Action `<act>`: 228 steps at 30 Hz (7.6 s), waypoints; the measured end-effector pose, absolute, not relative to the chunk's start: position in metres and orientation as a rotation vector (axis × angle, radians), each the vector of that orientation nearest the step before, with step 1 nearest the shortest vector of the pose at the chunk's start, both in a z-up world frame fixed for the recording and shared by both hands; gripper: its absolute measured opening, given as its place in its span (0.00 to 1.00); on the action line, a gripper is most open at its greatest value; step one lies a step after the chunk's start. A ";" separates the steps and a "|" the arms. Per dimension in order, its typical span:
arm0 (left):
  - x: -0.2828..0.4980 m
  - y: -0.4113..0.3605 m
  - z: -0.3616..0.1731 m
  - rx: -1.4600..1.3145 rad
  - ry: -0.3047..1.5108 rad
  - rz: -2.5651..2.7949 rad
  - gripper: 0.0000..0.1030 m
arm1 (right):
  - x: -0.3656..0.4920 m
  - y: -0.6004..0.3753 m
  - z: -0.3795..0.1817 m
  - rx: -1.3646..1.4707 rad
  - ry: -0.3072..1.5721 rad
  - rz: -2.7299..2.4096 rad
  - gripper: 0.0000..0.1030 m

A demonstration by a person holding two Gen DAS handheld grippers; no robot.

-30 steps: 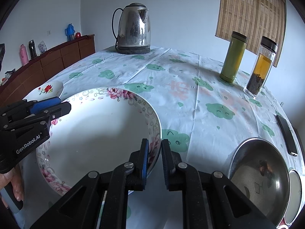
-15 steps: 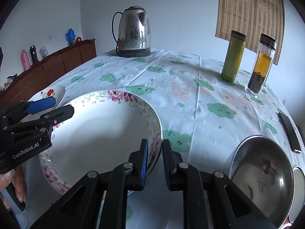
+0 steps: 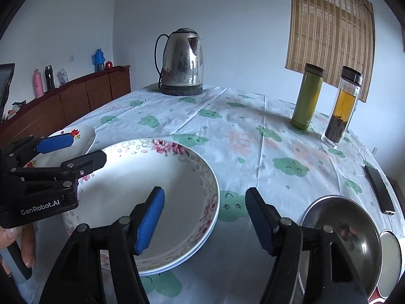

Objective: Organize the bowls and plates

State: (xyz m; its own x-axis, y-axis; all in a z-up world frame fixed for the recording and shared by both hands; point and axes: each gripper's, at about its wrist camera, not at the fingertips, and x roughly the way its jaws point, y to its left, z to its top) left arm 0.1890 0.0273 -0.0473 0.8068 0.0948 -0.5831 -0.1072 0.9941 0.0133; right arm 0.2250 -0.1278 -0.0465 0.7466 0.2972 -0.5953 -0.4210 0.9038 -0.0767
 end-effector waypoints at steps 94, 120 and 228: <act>0.168 0.215 -0.089 -0.306 0.831 0.385 0.32 | 0.234 0.075 -0.067 -0.385 0.807 0.665 0.27; 0.160 0.220 -0.081 -0.360 0.764 0.374 0.31 | 0.226 0.066 -0.057 -0.315 0.754 0.667 0.25; 0.162 0.113 -0.037 -0.201 0.599 0.100 0.31 | 0.203 -0.057 -0.025 -0.161 0.656 0.549 0.25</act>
State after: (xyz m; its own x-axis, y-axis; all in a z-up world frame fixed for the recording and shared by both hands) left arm 0.1623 0.1135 -0.0367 0.8215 0.0356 -0.5690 -0.1518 0.9757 -0.1581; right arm 0.2030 -0.0566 -0.0250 0.6566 0.4328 -0.6177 -0.5317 0.8465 0.0280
